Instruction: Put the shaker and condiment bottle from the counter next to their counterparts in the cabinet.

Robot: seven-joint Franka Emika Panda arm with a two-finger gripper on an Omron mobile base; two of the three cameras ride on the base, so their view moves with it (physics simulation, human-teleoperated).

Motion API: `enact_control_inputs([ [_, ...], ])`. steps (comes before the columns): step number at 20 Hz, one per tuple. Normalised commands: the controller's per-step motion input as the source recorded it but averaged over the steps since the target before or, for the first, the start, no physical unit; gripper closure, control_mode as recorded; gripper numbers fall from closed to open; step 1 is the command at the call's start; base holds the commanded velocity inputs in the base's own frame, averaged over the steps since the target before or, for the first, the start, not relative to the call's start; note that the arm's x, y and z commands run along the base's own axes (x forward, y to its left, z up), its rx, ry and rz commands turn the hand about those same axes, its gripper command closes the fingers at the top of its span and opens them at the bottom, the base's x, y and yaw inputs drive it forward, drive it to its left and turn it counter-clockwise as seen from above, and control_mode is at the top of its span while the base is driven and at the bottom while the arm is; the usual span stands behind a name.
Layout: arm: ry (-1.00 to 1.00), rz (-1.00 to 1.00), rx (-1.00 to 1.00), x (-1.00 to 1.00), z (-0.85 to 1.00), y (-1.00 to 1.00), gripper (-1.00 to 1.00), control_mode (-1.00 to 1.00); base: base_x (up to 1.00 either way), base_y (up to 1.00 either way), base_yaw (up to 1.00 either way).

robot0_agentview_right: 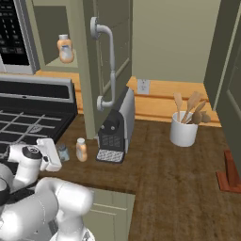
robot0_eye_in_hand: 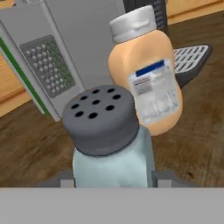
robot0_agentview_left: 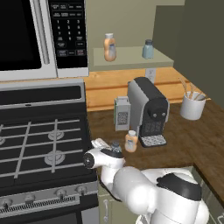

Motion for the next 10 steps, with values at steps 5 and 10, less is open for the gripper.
enact_control_inputs([
  [5, -0.11, 0.23, 0.00, -0.41, 0.49, 0.00, 1.00, -1.00, 0.00, 0.00, 0.00],
  [10, -0.03, 0.12, -0.01, -0.29, 0.78, -0.03, 1.00, -1.00, 0.00, 0.00, 0.00],
])
